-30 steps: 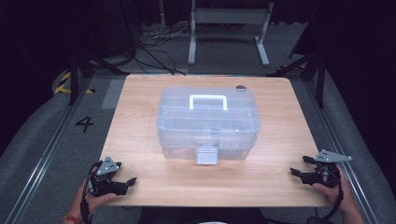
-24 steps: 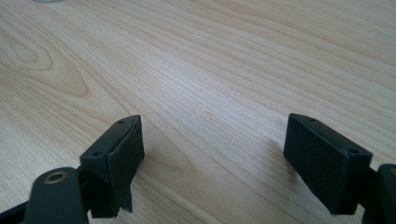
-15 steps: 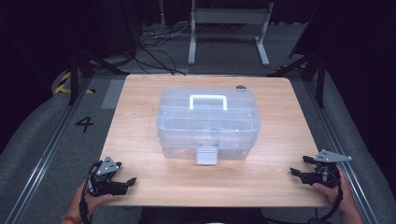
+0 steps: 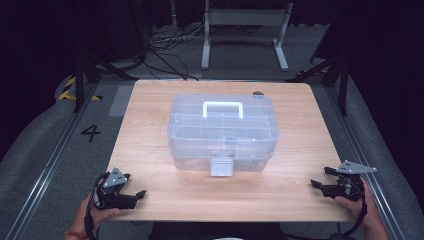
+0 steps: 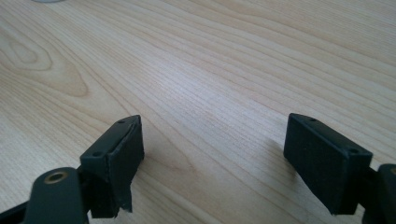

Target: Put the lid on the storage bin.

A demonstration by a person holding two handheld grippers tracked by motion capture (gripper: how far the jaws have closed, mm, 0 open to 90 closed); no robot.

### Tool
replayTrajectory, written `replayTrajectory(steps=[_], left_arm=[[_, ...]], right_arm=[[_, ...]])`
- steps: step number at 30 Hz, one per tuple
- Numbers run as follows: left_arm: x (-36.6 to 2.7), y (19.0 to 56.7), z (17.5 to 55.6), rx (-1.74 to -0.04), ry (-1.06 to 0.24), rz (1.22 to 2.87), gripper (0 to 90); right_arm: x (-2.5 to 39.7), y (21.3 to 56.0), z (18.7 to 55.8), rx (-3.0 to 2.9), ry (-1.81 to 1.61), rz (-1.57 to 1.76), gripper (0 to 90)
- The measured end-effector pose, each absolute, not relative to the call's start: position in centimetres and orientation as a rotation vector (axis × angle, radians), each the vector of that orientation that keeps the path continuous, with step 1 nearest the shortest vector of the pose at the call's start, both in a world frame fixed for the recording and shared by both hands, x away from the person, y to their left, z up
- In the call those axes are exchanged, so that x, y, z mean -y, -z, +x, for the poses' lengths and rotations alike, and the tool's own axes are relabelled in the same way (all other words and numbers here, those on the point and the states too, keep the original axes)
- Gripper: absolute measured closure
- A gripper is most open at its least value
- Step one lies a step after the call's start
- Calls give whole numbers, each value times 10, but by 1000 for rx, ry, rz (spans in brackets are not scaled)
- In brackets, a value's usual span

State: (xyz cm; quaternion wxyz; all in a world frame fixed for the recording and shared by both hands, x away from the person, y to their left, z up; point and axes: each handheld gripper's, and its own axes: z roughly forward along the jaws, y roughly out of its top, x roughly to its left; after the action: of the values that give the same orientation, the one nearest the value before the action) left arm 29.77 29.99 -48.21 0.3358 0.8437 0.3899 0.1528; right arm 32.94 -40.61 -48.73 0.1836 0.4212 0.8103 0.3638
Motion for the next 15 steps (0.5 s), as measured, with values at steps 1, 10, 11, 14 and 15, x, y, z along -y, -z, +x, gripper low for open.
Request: replayTrajectory(steps=[1, 10, 11, 14, 15], left_arm=[[-300, 482, 298, -1016, -398, 2203, 149], [-299, 482, 301, -1032, -394, 2196, 149], [-299, 482, 301, -1041, -387, 2188, 149], [-299, 482, 301, -1038, -391, 2191, 149], [-299, 482, 302, -1038, -391, 2190, 149]], right_arm=[[406, 487, 329, -2285, -1026, 1188, 206], [406, 487, 329, -2285, -1026, 1188, 206], [406, 487, 329, -2285, -1026, 1188, 206], [406, 487, 329, -2285, -1026, 1188, 206], [406, 487, 329, -2285, -1026, 1188, 206]])
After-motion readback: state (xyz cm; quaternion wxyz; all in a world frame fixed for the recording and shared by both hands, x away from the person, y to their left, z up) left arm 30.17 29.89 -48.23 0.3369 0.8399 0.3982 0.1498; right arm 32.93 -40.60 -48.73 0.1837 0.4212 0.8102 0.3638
